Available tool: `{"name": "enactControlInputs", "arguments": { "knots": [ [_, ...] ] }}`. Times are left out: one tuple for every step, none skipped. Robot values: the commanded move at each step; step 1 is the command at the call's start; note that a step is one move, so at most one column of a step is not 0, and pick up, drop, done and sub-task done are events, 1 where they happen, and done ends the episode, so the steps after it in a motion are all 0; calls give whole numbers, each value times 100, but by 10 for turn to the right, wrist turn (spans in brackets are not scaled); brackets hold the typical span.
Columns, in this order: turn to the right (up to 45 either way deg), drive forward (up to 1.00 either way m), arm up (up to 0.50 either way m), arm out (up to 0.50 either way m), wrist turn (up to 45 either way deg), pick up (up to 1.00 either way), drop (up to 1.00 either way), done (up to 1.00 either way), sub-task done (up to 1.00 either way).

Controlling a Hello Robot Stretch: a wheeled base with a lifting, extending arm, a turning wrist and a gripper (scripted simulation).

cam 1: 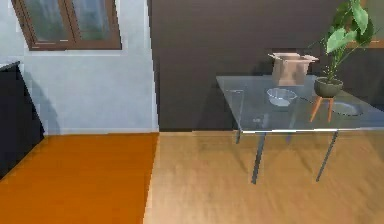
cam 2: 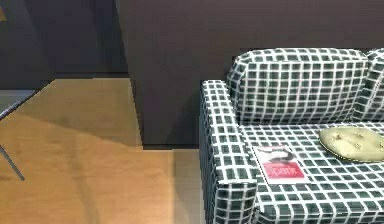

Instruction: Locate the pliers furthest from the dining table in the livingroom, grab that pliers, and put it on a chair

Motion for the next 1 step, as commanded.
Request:
{"name": "enactControlInputs", "arguments": {
  "knots": [
    [240,0,0,0,0,0,0,0,0]
  ]
}}
